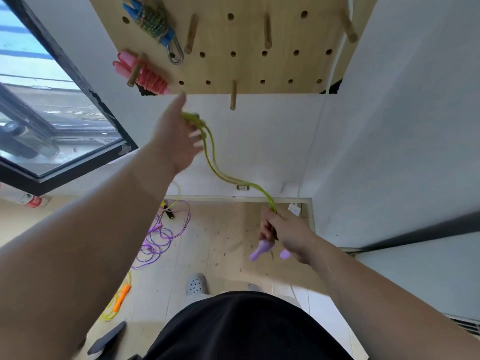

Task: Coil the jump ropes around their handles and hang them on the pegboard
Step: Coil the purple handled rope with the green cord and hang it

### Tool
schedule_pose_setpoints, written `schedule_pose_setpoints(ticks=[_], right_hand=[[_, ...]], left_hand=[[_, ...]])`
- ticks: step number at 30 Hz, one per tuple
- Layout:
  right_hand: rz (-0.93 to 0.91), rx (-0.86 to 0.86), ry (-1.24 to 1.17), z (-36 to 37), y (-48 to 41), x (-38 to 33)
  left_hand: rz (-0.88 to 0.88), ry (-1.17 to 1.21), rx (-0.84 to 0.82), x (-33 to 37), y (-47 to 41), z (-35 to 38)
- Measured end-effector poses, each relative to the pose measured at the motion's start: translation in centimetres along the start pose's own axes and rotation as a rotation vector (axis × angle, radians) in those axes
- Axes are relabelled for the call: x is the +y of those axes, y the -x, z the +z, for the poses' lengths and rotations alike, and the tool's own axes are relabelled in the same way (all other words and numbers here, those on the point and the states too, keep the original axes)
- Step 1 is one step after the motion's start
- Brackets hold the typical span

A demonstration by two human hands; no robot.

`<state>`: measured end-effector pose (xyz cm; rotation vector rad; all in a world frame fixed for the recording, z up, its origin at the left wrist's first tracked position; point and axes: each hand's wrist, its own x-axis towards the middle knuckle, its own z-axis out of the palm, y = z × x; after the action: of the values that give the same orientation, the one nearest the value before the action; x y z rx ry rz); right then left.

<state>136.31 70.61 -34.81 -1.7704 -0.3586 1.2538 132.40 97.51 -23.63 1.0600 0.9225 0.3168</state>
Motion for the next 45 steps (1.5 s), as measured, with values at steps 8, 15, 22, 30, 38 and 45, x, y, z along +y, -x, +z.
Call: schedule_pose_setpoints(ticks=[8,15,22,30,38,45], right_hand=[[-0.102,-0.026,-0.715,0.9,-1.5,-6.6],[-0.044,0.011,-0.931,-2.1,-2.3,-9.1],[-0.045,0.243,-0.875,-3.9,-3.6,-9.1],[0.203,0.176,-0.785,-1.7,-4.7,-4.8],[0.134,-0.076,-0.216,-2.8,-1.7,-1.4],[-0.095,-0.319,0.185,0.0,2.0,-4.5]], left_hand=[[-0.186,-0.367,-0.534,-13.8,6.1,0.9],[-0.097,-0.824,-0.693,-15.0,6.7,-0.6],[-0.034,-0.591,-0.459,-15.2,6.6,-0.2],[-0.036,-0.282,-0.287,-11.7,6.1,4.5],[-0.304,0.114,-0.341,-7.0,4.7,6.0],[-0.346,0.462,-0.308,-4.9,5.5,8.1]])
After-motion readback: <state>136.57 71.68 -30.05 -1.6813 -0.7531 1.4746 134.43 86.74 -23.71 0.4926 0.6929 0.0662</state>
